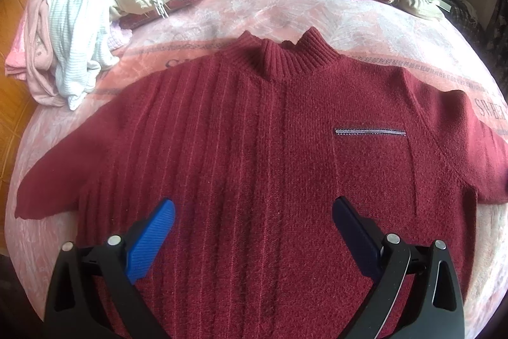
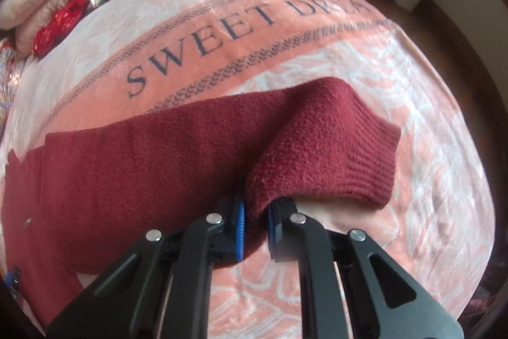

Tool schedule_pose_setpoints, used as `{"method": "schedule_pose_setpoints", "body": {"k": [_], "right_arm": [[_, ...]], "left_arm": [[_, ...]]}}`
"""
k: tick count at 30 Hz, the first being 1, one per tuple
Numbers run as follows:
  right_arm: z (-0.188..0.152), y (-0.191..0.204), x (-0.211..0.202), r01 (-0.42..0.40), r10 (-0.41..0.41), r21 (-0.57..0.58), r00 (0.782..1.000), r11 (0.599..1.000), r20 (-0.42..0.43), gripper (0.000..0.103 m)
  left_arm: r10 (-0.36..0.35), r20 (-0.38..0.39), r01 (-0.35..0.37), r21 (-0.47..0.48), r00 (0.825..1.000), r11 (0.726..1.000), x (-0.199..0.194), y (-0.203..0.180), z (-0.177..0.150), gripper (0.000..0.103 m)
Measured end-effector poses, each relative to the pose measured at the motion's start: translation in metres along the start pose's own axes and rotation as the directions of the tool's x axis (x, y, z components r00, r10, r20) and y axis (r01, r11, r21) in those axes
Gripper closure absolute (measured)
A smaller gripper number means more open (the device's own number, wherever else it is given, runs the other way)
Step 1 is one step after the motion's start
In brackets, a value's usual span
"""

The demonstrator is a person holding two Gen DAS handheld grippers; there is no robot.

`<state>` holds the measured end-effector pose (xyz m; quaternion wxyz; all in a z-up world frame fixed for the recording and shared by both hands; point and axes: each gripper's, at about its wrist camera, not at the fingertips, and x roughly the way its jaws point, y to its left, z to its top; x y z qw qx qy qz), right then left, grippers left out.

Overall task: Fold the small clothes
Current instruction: 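Grasp the cuff of the pocket-side sweater sleeve with the right gripper, then fold the held sleeve across the sweater chest and release with the right gripper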

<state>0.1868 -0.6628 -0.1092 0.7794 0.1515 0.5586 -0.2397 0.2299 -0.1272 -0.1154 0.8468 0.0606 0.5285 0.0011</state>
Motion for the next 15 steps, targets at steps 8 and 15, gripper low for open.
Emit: {"method": "schedule_pose_setpoints", "body": {"k": [8, 15], "right_arm": [[-0.025, 0.117, -0.042, -0.095, 0.119, -0.247, 0.989, 0.964, 0.084, 0.094], [-0.067, 0.241, -0.059, -0.254, 0.284, -0.453, 0.959, 0.855, -0.002, 0.094]], "left_arm": [[0.029, -0.005, -0.03, -0.043, 1.0, 0.999, 0.0, 0.028, 0.003, 0.004], [0.039, -0.002, -0.039, -0.063, 0.999, 0.997, -0.003, 0.049, 0.003, 0.004]]}}
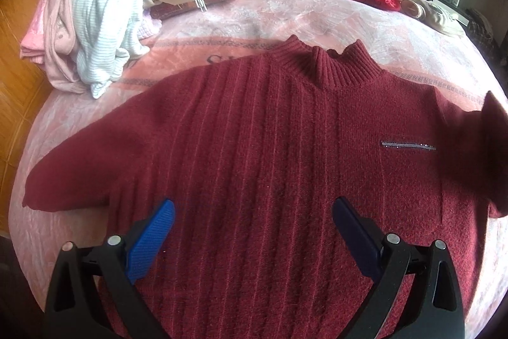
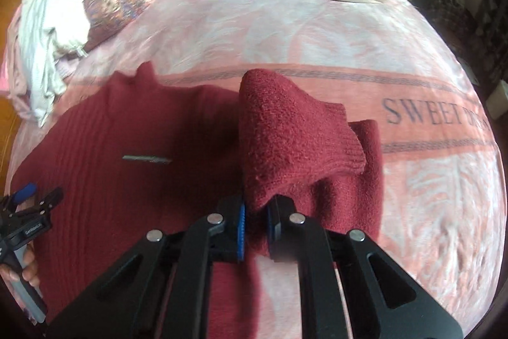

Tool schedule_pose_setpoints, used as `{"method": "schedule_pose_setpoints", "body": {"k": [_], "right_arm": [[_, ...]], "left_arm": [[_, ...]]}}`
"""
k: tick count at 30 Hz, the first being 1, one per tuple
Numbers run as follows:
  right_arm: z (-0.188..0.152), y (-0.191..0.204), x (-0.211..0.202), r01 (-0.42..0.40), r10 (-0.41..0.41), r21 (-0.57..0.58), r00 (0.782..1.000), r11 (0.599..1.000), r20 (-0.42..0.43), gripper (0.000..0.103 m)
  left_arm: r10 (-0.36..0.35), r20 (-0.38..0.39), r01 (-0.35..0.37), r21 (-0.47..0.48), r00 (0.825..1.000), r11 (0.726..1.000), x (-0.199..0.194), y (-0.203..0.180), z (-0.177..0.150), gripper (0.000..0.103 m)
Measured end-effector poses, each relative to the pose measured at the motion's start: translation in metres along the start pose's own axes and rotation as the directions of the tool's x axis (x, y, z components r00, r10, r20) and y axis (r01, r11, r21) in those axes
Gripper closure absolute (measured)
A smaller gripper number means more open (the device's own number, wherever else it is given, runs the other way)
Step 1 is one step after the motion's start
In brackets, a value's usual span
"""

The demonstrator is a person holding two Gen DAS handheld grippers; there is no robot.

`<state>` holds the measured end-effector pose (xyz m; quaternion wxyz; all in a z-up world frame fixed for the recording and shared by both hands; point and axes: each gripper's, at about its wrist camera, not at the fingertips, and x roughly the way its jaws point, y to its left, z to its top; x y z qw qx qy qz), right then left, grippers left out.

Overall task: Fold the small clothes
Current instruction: 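Fold the held sleeve across the sweater chest and release with the right gripper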

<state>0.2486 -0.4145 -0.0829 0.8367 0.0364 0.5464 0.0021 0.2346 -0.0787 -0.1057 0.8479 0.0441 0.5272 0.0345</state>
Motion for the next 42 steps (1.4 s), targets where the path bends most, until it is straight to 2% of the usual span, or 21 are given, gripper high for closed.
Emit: {"method": "schedule_pose_setpoints", "body": {"k": [3, 4, 5, 7, 9, 11, 13, 15, 18, 21, 23, 27, 29, 31, 32, 34, 35, 36, 37, 39, 42], "right_arm": [[-0.005, 0.042, 0.021, 0.0, -0.005, -0.078, 0.998, 0.997, -0.06, 0.092], [-0.01, 0.05, 0.027, -0.006, -0.001, -0.088, 0.997, 0.996, -0.081, 0.084], [-0.013, 0.055, 0.034, -0.027, 0.016, -0.088, 0.993, 0.996, -0.118, 0.07], [-0.02, 0.057, 0.044, -0.12, 0.107, -0.06, 0.977, 0.991, -0.183, 0.049], [-0.024, 0.054, 0.043, -0.218, 0.21, -0.021, 0.958, 0.976, -0.198, 0.045], [-0.022, 0.045, 0.031, -0.284, 0.281, 0.015, 0.94, 0.959, -0.191, 0.045], [-0.018, 0.031, 0.014, -0.299, 0.3, 0.037, 0.939, 0.954, -0.168, 0.047], [-0.011, 0.016, -0.009, -0.257, 0.259, 0.027, 0.958, 0.966, -0.122, 0.046], [-0.009, -0.016, -0.03, -0.138, 0.141, 0.046, 0.988, 0.989, -0.066, 0.045], [-0.016, -0.053, -0.029, -0.095, 0.105, 0.128, 0.992, 0.987, -0.076, 0.045], [-0.024, -0.074, -0.023, -0.078, 0.093, 0.161, 0.992, 0.984, -0.088, 0.045], [-0.034, -0.118, -0.016, -0.077, 0.099, 0.22, 0.991, 0.973, -0.092, 0.045], [-0.038, -0.135, -0.016, -0.085, 0.108, 0.246, 0.991, 0.966, -0.08, 0.045], [-0.042, -0.145, -0.018, -0.104, 0.127, 0.265, 0.989, 0.959, -0.071, 0.045], [-0.043, -0.152, -0.02, -0.113, 0.135, 0.268, 0.989, 0.957, -0.066, 0.043], [-0.044, -0.156, -0.022, -0.117, 0.137, 0.269, 0.989, 0.956, -0.056, 0.04], [-0.045, -0.157, -0.023, -0.116, 0.135, 0.269, 0.989, 0.956, -0.053, 0.039], [-0.046, -0.158, -0.023, -0.117, 0.135, 0.27, 0.99, 0.956, -0.05, 0.039], [-0.045, -0.159, -0.023, -0.12, 0.138, 0.273, 0.989, 0.954, -0.049, 0.039], [-0.046, -0.158, -0.022, -0.127, 0.146, 0.273, 0.988, 0.954, -0.05, 0.039], [-0.045, -0.153, -0.023, -0.113, 0.132, 0.257, 0.99, 0.96, -0.057, 0.039]], "left_arm": [[0.004, -0.004, -0.004, -0.008, 1.0, 1.0, 0.0, 0.008, 0.001, 0.004], [0.004, -0.007, -0.004, -0.011, 1.0, 1.0, 0.001, 0.01, 0.0, 0.004], [0.003, -0.01, -0.003, -0.013, 1.0, 1.0, 0.002, 0.012, 0.0, 0.004], [-0.001, -0.021, 0.001, -0.019, 1.0, 1.0, 0.004, 0.013, 0.0, 0.004], [-0.012, -0.031, 0.011, -0.022, 0.999, 1.0, 0.006, 0.012, 0.0, 0.004], [-0.017, -0.032, 0.017, -0.019, 0.999, 1.0, 0.007, 0.006, 0.001, 0.004], [-0.032, -0.025, 0.032, -0.006, 0.999, 0.999, 0.005, -0.005, 0.001, 0.004], [-0.054, -0.012, 0.054, 0.018, 0.998, 0.998, 0.0, -0.022, 0.003, 0.004], [-0.108, 0.013, 0.107, 0.067, 0.994, 0.992, -0.01, -0.061, 0.007, 0.004], [-0.197, 0.012, 0.194, 0.12, 0.98, 0.974, -0.021, -0.111, 0.009, 0.004], [-0.216, 0.016, 0.21, 0.168, 0.976, 0.963, -0.025, -0.145, 0.009, 0.004], [-0.173, 0.034, 0.154, 0.305, 0.984, 0.94, -0.022, -0.216, 0.008, 0.004], [-0.093, 0.053, 0.067, 0.366, 0.994, 0.928, -0.013, -0.244, 0.008, 0.004], [-0.051, 0.074, 0.018, 0.395, 0.996, 0.919, -0.004, -0.259, 0.009, 0.006], [-0.044, 0.074, 0.01, 0.414, 0.996, 0.91, 0.001, -0.265, 0.011, 0.017], [-0.063, 0.036, 0.04, 0.446, 0.997, 0.894, 0.011, -0.273, 0.01, 0.061], [-0.089, 0.016, 0.074, 0.431, 0.996, 0.899, 0.013, -0.272, 0.011, 0.066], [-0.111, 0.006, 0.099, 0.414, 0.994, 0.905, 0.012, -0.268, 0.011, 0.077], [-0.125, 0.004, 0.113, 0.405, 0.992, 0.907, 0.011, -0.266, 0.011, 0.084], [-0.168, -0.003, 0.155, 0.39, 0.986, 0.908, 0.007, -0.258, 0.013, 0.087], [-0.259, -0.026, 0.253, 0.324, 0.965, 0.911, -0.002, -0.236, 0.018, 0.091]]}}
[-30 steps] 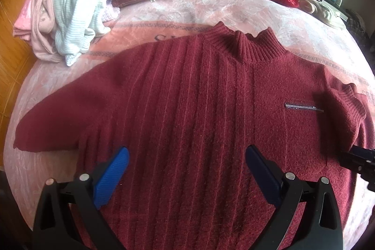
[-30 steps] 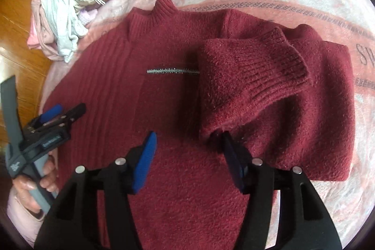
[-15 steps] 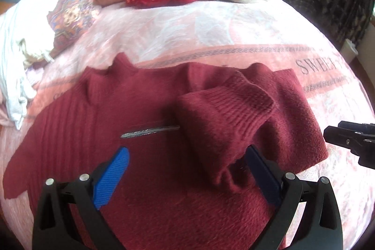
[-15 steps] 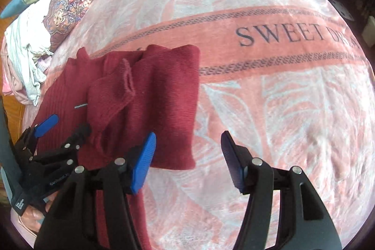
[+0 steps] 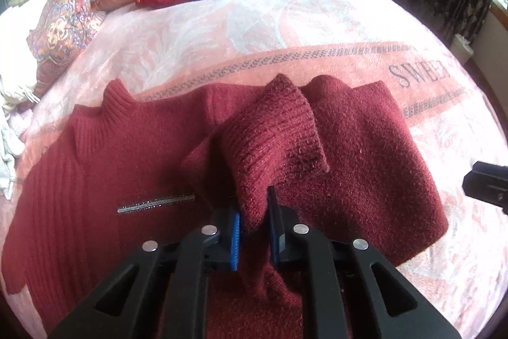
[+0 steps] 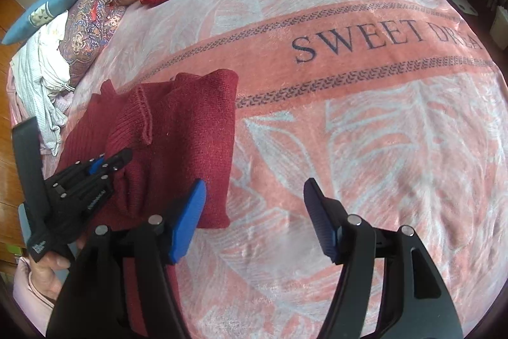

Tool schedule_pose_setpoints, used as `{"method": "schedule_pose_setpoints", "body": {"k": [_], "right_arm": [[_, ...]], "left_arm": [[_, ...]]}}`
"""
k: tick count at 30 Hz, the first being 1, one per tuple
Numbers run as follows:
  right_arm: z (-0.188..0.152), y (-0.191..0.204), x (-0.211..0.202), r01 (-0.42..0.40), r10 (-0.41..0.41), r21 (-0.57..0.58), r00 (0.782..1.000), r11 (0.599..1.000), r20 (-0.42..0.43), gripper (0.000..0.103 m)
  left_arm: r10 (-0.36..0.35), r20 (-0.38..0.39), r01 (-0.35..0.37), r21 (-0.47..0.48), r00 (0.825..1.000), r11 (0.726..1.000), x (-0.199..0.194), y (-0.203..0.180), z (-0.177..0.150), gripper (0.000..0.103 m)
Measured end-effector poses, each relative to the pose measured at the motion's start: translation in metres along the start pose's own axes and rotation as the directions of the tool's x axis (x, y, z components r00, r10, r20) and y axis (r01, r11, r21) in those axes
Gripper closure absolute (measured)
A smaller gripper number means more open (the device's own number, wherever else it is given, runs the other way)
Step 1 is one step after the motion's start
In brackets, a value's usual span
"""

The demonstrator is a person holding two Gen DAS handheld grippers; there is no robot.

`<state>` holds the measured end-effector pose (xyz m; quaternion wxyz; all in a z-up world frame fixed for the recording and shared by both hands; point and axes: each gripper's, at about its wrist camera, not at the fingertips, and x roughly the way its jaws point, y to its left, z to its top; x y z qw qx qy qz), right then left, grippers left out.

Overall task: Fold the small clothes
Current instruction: 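Fold the held sleeve across the sweater chest and release with the right gripper, then grasp the other sweater sleeve with the left gripper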

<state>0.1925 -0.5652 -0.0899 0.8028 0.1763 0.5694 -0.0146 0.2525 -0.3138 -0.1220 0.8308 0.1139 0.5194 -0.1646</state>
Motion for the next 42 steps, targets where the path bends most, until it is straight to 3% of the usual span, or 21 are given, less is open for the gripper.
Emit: {"method": "schedule_pose_setpoints", "body": {"k": [3, 11, 16, 20, 23, 25, 26, 27, 28, 31, 34, 35, 37, 39, 41, 42], "right_arm": [[0.0, 0.006, 0.001, 0.006, -0.006, 0.002, 1.0, 1.0, -0.002, 0.039], [0.0, 0.043, 0.012, -0.031, 0.03, -0.034, 0.999, 0.999, -0.026, 0.039], [-0.005, 0.077, 0.036, -0.073, 0.068, -0.055, 0.994, 0.996, -0.087, 0.039], [-0.006, 0.094, 0.05, -0.119, 0.114, -0.033, 0.986, 0.992, -0.122, 0.038], [-0.005, 0.107, 0.056, -0.106, 0.098, -0.056, 0.986, 0.993, -0.133, 0.033], [-0.006, 0.113, 0.061, -0.096, 0.087, -0.063, 0.986, 0.993, -0.14, 0.033], [-0.006, 0.116, 0.064, -0.09, 0.08, -0.066, 0.986, 0.994, -0.146, 0.033], [-0.006, 0.117, 0.068, -0.088, 0.077, -0.067, 0.985, 0.994, -0.151, 0.033], [-0.007, 0.119, 0.071, -0.087, 0.076, -0.067, 0.985, 0.994, -0.158, 0.033], [-0.008, 0.123, 0.077, -0.068, 0.056, -0.07, 0.985, 0.995, -0.163, 0.033], [-0.008, 0.128, 0.077, -0.048, 0.033, -0.094, 0.987, 0.994, -0.155, 0.033], [-0.008, 0.13, 0.076, -0.045, 0.029, -0.101, 0.988, 0.994, -0.153, 0.033], [-0.009, 0.132, 0.075, -0.042, 0.024, -0.116, 0.988, 0.992, -0.151, 0.033], [-0.011, 0.133, 0.076, -0.029, 0.009, -0.132, 0.988, 0.991, -0.153, 0.031], [-0.011, 0.131, 0.078, -0.014, -0.007, -0.13, 0.987, 0.991, -0.158, 0.029], [-0.01, 0.13, 0.079, -0.021, 0.002, -0.118, 0.988, 0.993, -0.158, 0.028]], "left_arm": [[-0.029, 0.039, 0.031, -0.056, 0.999, 0.998, -0.021, 0.024, -0.004, 0.091], [0.06, 0.219, -0.012, -0.214, 0.974, 0.977, -0.08, 0.128, -0.013, 0.091], [0.123, 0.205, -0.056, -0.305, 0.971, 0.951, -0.073, 0.198, -0.033, 0.091], [0.012, 0.117, 0.038, -0.413, 0.993, 0.91, -0.041, 0.245, -0.06, 0.088], [-0.041, 0.107, 0.088, -0.486, 0.993, 0.869, -0.032, 0.271, -0.073, 0.081], [-0.058, 0.138, 0.121, -0.509, 0.989, 0.852, -0.039, 0.283, -0.078, 0.068], [-0.039, 0.152, 0.112, -0.505, 0.988, 0.856, -0.044, 0.286, -0.079, 0.062], [-0.012, 0.16, 0.091, -0.499, 0.987, 0.862, -0.051, 0.288, -0.078, 0.046], [0.014, 0.169, 0.072, -0.491, 0.986, 0.868, -0.058, 0.288, -0.077, 0.038], [0.04, 0.178, 0.05, -0.474, 0.983, 0.879, -0.075, 0.288, -0.077, 0.023], [0.091, 0.124, -0.025, -0.45, 0.988, 0.893, -0.078, 0.283, -0.073, 0.017], [0.128, 0.064, -0.086, -0.442, 0.99, 0.893, -0.072, 0.28, -0.072, 0.016], [0.199, -0.069, -0.209, -0.455, 0.977, 0.866, -0.061, 0.281, -0.076, 0.017], [0.172, -0.099, -0.198, -0.504, 0.98, 0.841, -0.058, 0.286, -0.086, 0.017], [0.23, -0.147, -0.273, -0.522, 0.962, 0.808, -0.06, 0.288, -0.096, 0.017], [0.231, -0.146, -0.273, -0.532, 0.962, 0.801, -0.061, 0.288, -0.1, 0.017]]}}
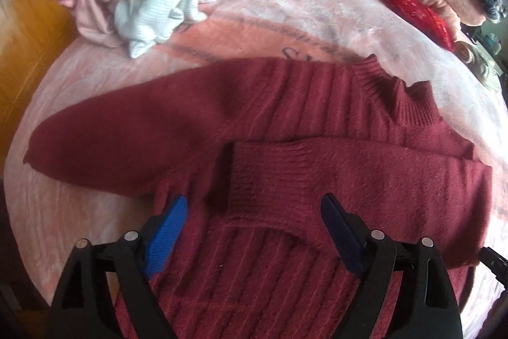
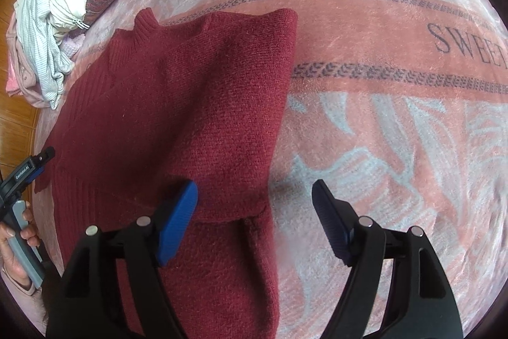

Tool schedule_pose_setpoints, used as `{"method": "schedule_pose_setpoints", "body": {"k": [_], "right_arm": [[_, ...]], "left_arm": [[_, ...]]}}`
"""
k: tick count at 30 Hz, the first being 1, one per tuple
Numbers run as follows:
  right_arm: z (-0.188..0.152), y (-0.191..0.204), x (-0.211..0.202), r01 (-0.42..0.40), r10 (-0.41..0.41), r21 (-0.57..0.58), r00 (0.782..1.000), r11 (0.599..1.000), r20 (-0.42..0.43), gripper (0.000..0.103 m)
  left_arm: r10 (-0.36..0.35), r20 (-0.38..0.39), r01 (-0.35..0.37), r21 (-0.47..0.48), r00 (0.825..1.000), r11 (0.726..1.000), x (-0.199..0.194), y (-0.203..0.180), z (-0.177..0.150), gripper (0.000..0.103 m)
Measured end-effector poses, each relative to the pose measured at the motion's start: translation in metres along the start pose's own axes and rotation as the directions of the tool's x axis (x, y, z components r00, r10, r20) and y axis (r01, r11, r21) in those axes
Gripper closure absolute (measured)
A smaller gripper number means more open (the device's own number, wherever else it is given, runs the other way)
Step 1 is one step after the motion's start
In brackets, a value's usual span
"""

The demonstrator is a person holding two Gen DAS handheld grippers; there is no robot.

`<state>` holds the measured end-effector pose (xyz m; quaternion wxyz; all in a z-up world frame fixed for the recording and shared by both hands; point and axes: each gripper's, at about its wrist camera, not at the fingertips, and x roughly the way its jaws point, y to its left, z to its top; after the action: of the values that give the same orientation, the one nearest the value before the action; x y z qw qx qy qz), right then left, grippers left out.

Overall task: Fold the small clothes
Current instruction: 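Grasp the other sweater sleeve with the left gripper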

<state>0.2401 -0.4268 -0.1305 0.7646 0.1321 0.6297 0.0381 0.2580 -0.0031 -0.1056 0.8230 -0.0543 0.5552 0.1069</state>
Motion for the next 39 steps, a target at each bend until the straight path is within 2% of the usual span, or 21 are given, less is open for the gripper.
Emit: {"method": "schedule_pose_setpoints", "body": {"k": [1, 3, 5, 6, 7, 8, 9, 10, 14, 17, 19, 21, 22, 23, 25, 27, 30, 32, 35, 39], "right_arm": [[0.001, -0.002, 0.001, -0.016, 0.016, 0.014, 1.0, 1.0, -0.002, 0.028], [0.001, -0.008, 0.004, -0.039, 0.04, 0.044, 0.999, 0.998, -0.012, 0.029], [0.002, -0.011, 0.008, -0.051, 0.053, 0.066, 0.998, 0.996, -0.018, 0.028], [0.003, -0.01, 0.01, -0.051, 0.052, 0.071, 0.998, 0.996, -0.02, 0.03], [0.003, -0.008, 0.012, -0.042, 0.043, 0.063, 0.999, 0.997, -0.021, 0.039], [0.004, -0.005, 0.012, -0.027, 0.028, 0.044, 0.999, 0.999, -0.018, 0.062], [0.003, -0.002, 0.012, -0.026, 0.026, 0.024, 1.0, 0.999, -0.015, 0.075], [0.003, -0.001, 0.012, -0.058, 0.059, 0.019, 0.998, 0.998, -0.029, 0.081], [0.0, 0.002, 0.01, -0.012, 0.012, -0.007, 0.999, 1.0, -0.048, 0.087], [-0.003, -0.001, 0.015, 0.004, -0.002, 0.019, 0.998, 1.0, -0.063, 0.086], [-0.003, 0.003, 0.015, 0.023, -0.023, 0.002, 0.998, 1.0, -0.061, 0.084], [-0.004, 0.009, 0.009, 0.059, -0.059, -0.014, 0.997, 0.998, -0.045, 0.079], [-0.005, 0.011, 0.004, 0.074, -0.074, -0.009, 0.997, 0.997, -0.037, 0.069], [-0.006, 0.015, -0.003, 0.085, -0.086, -0.015, 0.996, 0.996, -0.021, 0.064], [-0.008, 0.028, -0.016, 0.113, -0.113, -0.045, 0.994, 0.993, 0.009, 0.064], [-0.009, 0.042, -0.026, 0.13, -0.128, -0.061, 0.991, 0.99, 0.029, 0.064], [-0.012, 0.067, -0.031, 0.113, -0.112, -0.072, 0.994, 0.991, 0.017, 0.063], [-0.013, 0.089, -0.031, 0.112, -0.112, -0.095, 0.994, 0.989, 0.013, 0.063], [-0.015, 0.116, -0.033, 0.121, -0.12, -0.138, 0.993, 0.983, 0.012, 0.063], [-0.018, 0.142, -0.038, 0.14, -0.137, -0.177, 0.99, 0.974, 0.03, 0.057]], "left_arm": [[-0.037, -0.009, 0.037, -0.012, 0.999, 0.999, 0.001, 0.003, -0.002, 0.017], [-0.182, -0.027, 0.181, -0.036, 0.983, 0.983, 0.006, 0.004, 0.0, 0.017], [-0.24, -0.03, 0.239, -0.042, 0.97, 0.97, 0.012, 0.001, 0.003, 0.023], [-0.261, -0.041, 0.259, -0.038, 0.965, 0.965, 0.018, -0.003, 0.005, 0.034], [-0.277, -0.063, 0.274, -0.04, 0.959, 0.961, 0.025, -0.005, 0.006, 0.052], [-0.293, -0.081, 0.289, -0.058, 0.953, 0.956, 0.032, -0.006, 0.005, 0.064], [-0.309, -0.094, 0.302, -0.081, 0.947, 0.95, 0.039, -0.006, 0.005, 0.082], [-0.305, -0.097, 0.298, -0.083, 0.947, 0.951, 0.043, -0.005, 0.003, 0.089], [-0.242, -0.072, 0.241, -0.012, 0.968, 0.97, 0.046, -0.006, 0.004, 0.1], [-0.247, -0.077, 0.247, -0.004, 0.966, 0.969, 0.051, -0.003, 0.004, 0.101], [-0.245, -0.071, 0.248, 0.036, 0.967, 0.968, 0.05, -0.005, 0.003, 0.101], [-0.261, -0.066, 0.265, 0.061, 0.963, 0.962, 0.045, -0.003, 0.004, 0.1], [-0.27, -0.067, 0.274, 0.063, 0.96, 0.96, 0.043, 0.001, 0.005, 0.092], [-0.273, -0.071, 0.277, 0.06, 0.959, 0.959, 0.039, 0.006, 0.006, 0.083], [-0.249, -0.056, 0.252, 0.044, 0.967, 0.967, 0.027, 0.028, 0.009, 0.024], [-0.204, 0.005, 0.203, 0.03, 0.979, 0.979, 0.014, 0.056, 0.014, 0.022], [-0.149, 0.011, 0.149, -0.009, 0.989, 0.989, 0.007, 0.107, 0.021, 0.021], [-0.127, -0.026, 0.125, -0.064, 0.992, 0.99, 0.01, 0.146, 0.023, 0.015], [-0.086, -0.093, 0.072, -0.142, 0.992, 0.987, 0.02, 0.209, 0.02, 0.015], [-0.022, -0.104, -0.006, -0.265, 0.994, 0.964, 0.026, 0.29, 0.016, 0.014]]}}
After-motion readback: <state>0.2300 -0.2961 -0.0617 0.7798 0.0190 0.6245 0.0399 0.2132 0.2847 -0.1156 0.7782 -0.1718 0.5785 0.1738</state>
